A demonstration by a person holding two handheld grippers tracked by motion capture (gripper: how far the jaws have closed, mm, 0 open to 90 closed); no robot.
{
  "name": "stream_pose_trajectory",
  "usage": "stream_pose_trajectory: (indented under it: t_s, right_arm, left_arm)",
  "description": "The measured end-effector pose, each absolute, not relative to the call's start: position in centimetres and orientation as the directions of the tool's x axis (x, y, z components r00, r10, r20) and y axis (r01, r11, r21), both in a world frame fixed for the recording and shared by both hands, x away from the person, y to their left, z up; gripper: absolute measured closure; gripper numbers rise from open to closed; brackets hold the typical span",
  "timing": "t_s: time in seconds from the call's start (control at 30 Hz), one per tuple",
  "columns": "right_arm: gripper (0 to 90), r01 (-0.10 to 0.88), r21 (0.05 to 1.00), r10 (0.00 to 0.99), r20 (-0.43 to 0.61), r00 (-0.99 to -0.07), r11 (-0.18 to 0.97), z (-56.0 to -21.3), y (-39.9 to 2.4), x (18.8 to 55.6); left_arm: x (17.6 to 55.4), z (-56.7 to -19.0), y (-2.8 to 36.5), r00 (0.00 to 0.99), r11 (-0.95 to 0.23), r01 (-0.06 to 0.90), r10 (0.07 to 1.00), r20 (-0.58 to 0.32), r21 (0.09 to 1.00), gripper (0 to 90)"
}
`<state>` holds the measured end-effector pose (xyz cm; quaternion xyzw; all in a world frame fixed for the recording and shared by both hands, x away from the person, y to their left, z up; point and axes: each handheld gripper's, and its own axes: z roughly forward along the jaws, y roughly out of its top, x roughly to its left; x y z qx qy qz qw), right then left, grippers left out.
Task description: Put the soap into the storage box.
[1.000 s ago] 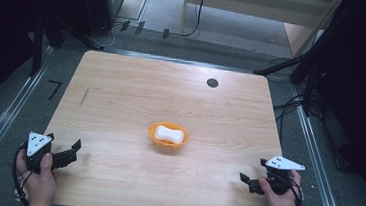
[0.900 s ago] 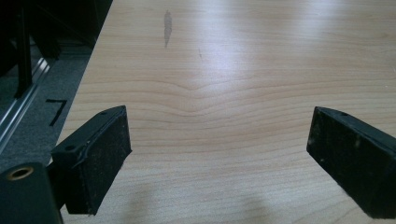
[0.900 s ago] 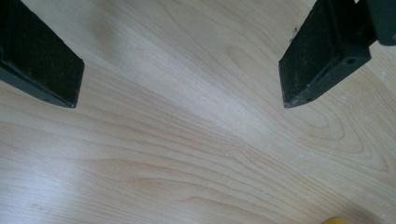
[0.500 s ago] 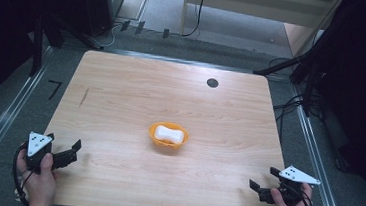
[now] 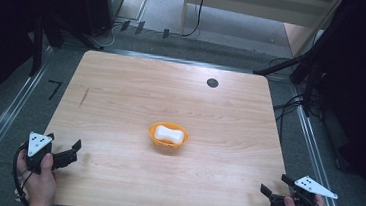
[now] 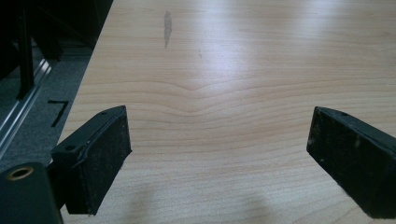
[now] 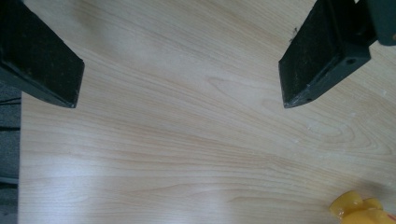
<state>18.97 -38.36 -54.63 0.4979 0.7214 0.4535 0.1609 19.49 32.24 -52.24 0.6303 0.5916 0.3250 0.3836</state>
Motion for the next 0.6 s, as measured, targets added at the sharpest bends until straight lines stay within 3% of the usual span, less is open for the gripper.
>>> stream_pose_trajectory:
  t_s: [0.6]
  right_arm:
    - [0.9,0.548,0.834,0.887,0.209,-0.411,0.057,-55.05,-38.43,18.35]
  left_arm:
    - [19.56,-52.26,32.22,0.084,-0.001,0.500,0.995,-0.047,0.866,6.8]
